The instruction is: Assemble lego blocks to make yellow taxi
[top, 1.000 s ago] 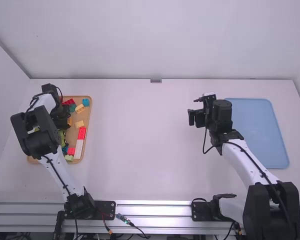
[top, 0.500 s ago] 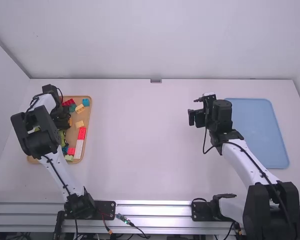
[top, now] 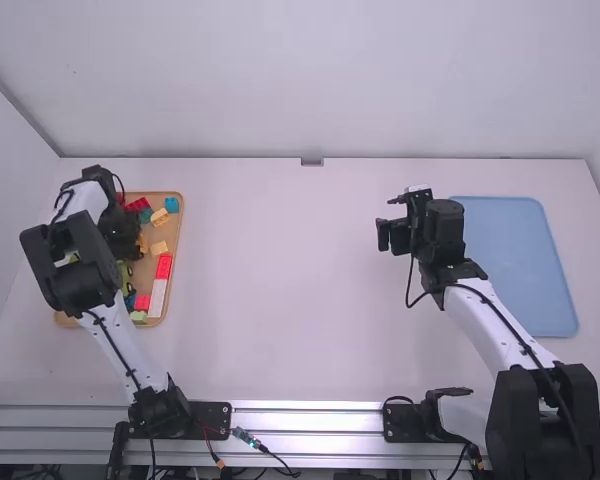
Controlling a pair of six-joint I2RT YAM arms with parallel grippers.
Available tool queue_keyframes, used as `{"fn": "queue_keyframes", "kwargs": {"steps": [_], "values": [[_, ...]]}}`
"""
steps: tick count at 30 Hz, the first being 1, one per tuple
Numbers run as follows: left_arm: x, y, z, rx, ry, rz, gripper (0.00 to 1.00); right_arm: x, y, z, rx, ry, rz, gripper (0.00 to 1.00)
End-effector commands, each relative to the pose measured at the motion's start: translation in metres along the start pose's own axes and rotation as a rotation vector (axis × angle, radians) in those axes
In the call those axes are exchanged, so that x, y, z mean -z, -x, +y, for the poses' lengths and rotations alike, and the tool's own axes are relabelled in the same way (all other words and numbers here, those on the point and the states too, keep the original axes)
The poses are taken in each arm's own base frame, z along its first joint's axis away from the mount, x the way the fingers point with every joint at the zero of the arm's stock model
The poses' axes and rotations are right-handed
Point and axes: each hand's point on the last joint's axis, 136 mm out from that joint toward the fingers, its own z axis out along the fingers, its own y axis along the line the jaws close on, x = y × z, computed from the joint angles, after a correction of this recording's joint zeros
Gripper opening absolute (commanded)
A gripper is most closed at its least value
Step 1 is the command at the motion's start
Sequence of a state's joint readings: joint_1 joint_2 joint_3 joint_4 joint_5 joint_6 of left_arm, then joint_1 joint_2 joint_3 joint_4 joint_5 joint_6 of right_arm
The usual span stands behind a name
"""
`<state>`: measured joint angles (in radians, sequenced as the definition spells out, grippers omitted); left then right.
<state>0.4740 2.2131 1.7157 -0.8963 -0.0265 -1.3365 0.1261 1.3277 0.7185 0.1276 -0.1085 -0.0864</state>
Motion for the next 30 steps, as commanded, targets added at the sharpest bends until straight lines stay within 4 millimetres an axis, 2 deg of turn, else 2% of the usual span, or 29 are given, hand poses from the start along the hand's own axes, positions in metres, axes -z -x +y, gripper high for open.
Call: {"fn": "queue_keyframes", "kwargs": {"steps": [1,8,11,17,19,20,24,25,28,29,30], "values": [[0.016,0.001,-0.014,-0.065,-0.036,-0.005,0.02,0.0,0.01,-0.003,0.001,-0.009,-0.019,0.99],[0.039,-0.011,-0.014,-0.162,-0.041,-0.024,0.02,0.0,0.009,0.002,0.006,0.001,-0.015,0.99],[0.047,-0.027,-0.016,-0.265,-0.073,-0.033,0.02,0.0,0.009,0.0,0.004,-0.003,-0.015,0.99],[0.069,-0.079,-0.014,-0.454,-0.204,-0.058,0.02,0.0,0.009,0.001,0.006,0.0,-0.015,0.99],[0.075,-0.09,-0.013,-0.52,-0.251,-0.064,0.02,0.0,0.009,0.001,0.005,-0.001,-0.015,0.99],[0.084,-0.109,-0.007,-0.612,-0.311,-0.079,0.02,0.0,0.009,0.0,0.004,-0.003,-0.015,0.99],[0.1,-0.146,0.006,-0.869,-0.428,-0.131,0.01,0.0,0.009,0.0,0.004,-0.002,-0.015,0.99],[0.104,-0.164,0.015,-0.999,-0.457,-0.149,0.02,0.0,0.009,0.0,0.004,-0.002,-0.015,0.99],[0.106,-0.194,0.037,-1.211,-0.47,-0.159,0.02,0.0,0.009,0.001,0.005,0.0,-0.015,0.99],[0.103,-0.209,0.056,-1.298,-0.452,-0.132,0.02,0.0,0.009,0.004,0.009,0.005,-0.015,0.99],[0.101,-0.213,0.063,-1.323,-0.443,-0.119,0.02,0.0,0.009,0.004,0.009,0.006,-0.015,0.99]]}}
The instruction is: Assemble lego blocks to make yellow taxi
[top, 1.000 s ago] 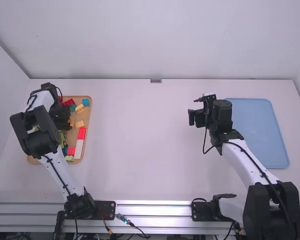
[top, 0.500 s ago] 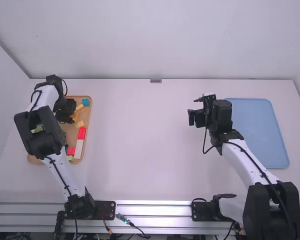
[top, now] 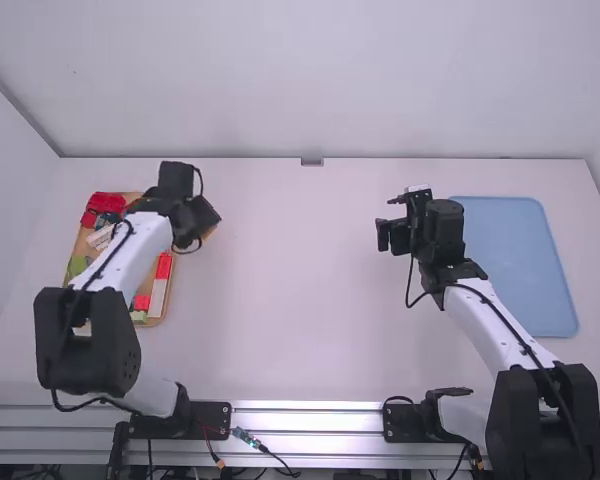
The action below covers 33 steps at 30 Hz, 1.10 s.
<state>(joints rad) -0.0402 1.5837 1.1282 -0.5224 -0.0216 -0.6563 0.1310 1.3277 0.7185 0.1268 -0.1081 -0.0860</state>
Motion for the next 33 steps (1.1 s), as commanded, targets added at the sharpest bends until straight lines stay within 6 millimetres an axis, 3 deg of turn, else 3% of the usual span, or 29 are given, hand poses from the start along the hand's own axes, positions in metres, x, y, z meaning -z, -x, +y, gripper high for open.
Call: {"fn": "queue_keyframes", "kwargs": {"steps": [1,2,7,9,11,12,17,27,33], "values": [[0.003,-0.035,-0.009,-0.257,-0.042,0.072,0.02,0.0,0.009,0.002,0.007,0.002,-0.016,0.99],[0.003,-0.037,-0.011,-0.274,-0.049,0.078,0.02,0.0,0.009,0.002,0.007,0.002,-0.016,0.99],[0.011,-0.103,-0.05,-0.899,-0.3,0.21,0.02,0.0,0.009,0.002,-0.004,0.004,-0.016,0.99],[0.015,-0.126,-0.056,-1.123,-0.366,0.24,0.01,0.0,0.009,0.002,-0.005,0.004,-0.016,0.99],[0.016,-0.137,-0.059,-1.248,-0.39,0.245,0.02,0.0,0.009,0.002,-0.004,0.005,-0.016,0.99],[0.017,-0.149,-0.063,-1.404,-0.423,0.246,0.01,0.0,0.009,0.002,-0.005,0.005,-0.015,0.99],[0.014,-0.189,-0.068,-1.781,-0.486,0.276,0.01,0.0,0.004,0.003,-0.007,0.006,0.006,0.99],[-0.029,-0.22,-0.071,-2.074,-0.455,0.329,0.02,0.001,-0.003,-0.004,-0.026,-0.006,0.033,0.99],[-0.044,-0.226,-0.069,-2.102,-0.454,0.377,0.02,0.002,-0.005,-0.018,-0.094,-0.036,0.035,0.99]]}}
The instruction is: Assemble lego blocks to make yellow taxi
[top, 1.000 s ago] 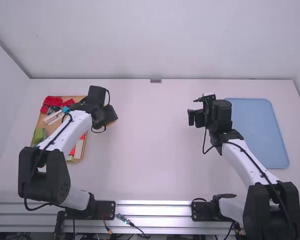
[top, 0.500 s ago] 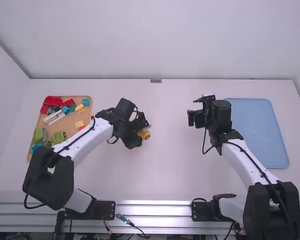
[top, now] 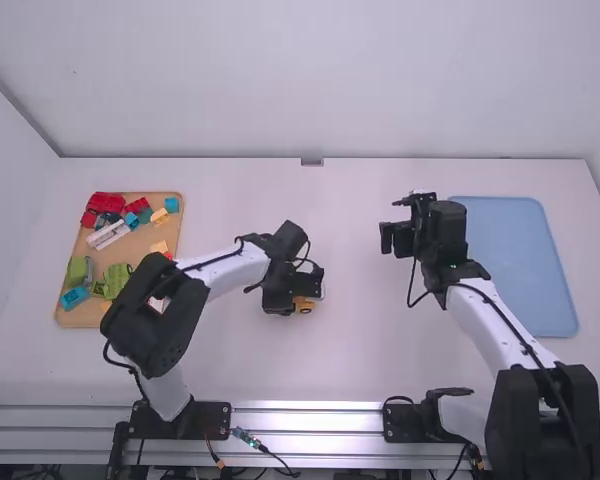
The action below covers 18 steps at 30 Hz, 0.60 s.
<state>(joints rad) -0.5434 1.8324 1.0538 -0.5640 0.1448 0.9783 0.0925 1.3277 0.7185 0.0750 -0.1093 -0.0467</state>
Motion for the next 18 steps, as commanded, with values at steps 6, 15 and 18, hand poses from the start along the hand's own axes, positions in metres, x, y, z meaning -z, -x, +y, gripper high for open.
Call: {"fn": "queue_keyframes", "kwargs": {"steps": [6,15,18], "values": [[-0.007,0.008,0.009,-0.027,0.009,-0.007,0.34,0.001,0.009,-0.002,-0.021,-0.003,-0.017,0.99],[-0.007,0.013,0.017,-0.02,0.044,-0.029,0.99,0.0,0.009,0.007,0.027,0.01,-0.015,0.99],[-0.002,0.015,0.018,-0.035,0.041,-0.03,0.99,0.0,0.009,0.006,0.026,0.01,-0.015,0.99]]}}
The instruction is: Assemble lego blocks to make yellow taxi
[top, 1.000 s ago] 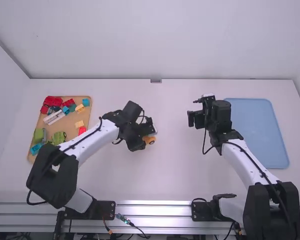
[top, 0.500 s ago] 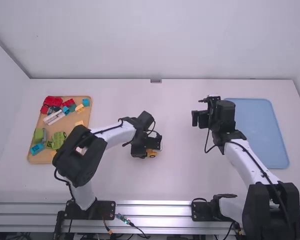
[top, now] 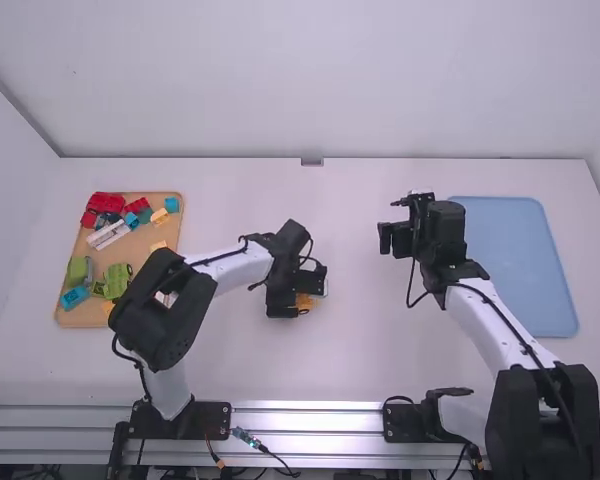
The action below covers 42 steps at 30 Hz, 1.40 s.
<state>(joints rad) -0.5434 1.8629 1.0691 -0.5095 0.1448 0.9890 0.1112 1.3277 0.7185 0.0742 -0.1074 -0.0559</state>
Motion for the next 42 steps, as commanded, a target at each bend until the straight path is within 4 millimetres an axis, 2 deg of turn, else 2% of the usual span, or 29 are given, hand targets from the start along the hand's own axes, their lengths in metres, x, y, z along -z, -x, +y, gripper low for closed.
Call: {"fn": "queue_keyframes", "kwargs": {"steps": [1,2,6,11,14,16,17,19,20,22,23,26,28,29,32,33,34,35,39,42], "values": [[0.007,0.008,0.005,-0.023,0.004,-0.008,0.99,0.001,0.009,0.0,0.007,-0.003,-0.016,0.99],[0.008,0.009,0.005,-0.023,0.003,-0.008,0.99,0.001,0.009,0.0,0.007,-0.002,-0.016,0.99],[0.041,0.017,0.01,-0.024,-0.005,-0.002,0.99,0.001,0.01,-0.001,0.005,-0.005,-0.02,0.99],[0.095,0.016,0.022,-0.009,-0.011,0.005,0.99,0.0,0.01,0.003,0.011,0.006,-0.019,0.99],[0.128,0.007,0.043,0.113,0.028,-0.029,0.99,0.0,0.01,0.003,0.011,0.006,-0.02,0.99],[0.141,-0.002,0.058,0.219,0.065,-0.049,0.99,0.0,0.011,0.005,0.008,0.01,-0.023,0.99],[0.153,-0.013,0.073,0.322,0.097,-0.072,0.99,0.0,0.012,0.005,0.008,0.011,-0.025,0.99],[0.162,-0.024,0.084,0.402,0.12,-0.09,0.99,0.0,0.012,0.004,0.007,0.009,-0.027,0.99],[0.17,-0.036,0.093,0.467,0.139,-0.104,0.99,0.0,0.012,0.004,0.007,0.008,-0.027,0.99],[0.185,-0.074,0.112,0.639,0.187,-0.125,0.99,0.0,0.012,0.004,0.007,0.009,-0.026,0.99],[0.187,-0.078,0.114,0.656,0.19,-0.13,0.99,0.0,0.012,0.005,0.007,0.009,-0.026,0.99],[0.202,-0.132,0.14,0.886,0.283,-0.179,0.99,0.0,0.012,0.005,0.008,0.01,-0.028,0.99],[0.207,-0.156,0.149,0.986,0.335,-0.183,0.99,0.0,0.013,0.004,0.006,0.008,-0.031,0.99],[0.212,-0.186,0.159,1.149,0.403,-0.196,0.99,0.0,0.014,0.004,0.008,0.008,-0.034,0.99],[0.217,-0.222,0.168,1.407,0.481,-0.236,0.99,0.0,0.015,0.006,0.01,0.012,-0.039,1.0],[0.219,-0.25,0.169,1.66,0.531,-0.282,0.99,0.0,0.016,0.008,0.011,0.017,-0.044,0.99],[0.219,-0.262,0.168,1.805,0.542,-0.321,0.99,0.0,0.017,0.009,0.014,0.019,-0.046,0.99],[0.216,-0.274,0.162,1.967,0.526,-0.354,0.99,0.0,0.018,0.011,0.017,0.022,-0.05,0.99],[0.203,-0.288,0.143,2.143,0.449,-0.333,0.99,0.0,0.021,0.013,0.02,0.026,-0.061,0.99],[0.192,-0.3,0.142,2.222,0.476,-0.287,0.99,0.0,0.022,0.013,0.021,0.028,-0.066,0.99]]}}
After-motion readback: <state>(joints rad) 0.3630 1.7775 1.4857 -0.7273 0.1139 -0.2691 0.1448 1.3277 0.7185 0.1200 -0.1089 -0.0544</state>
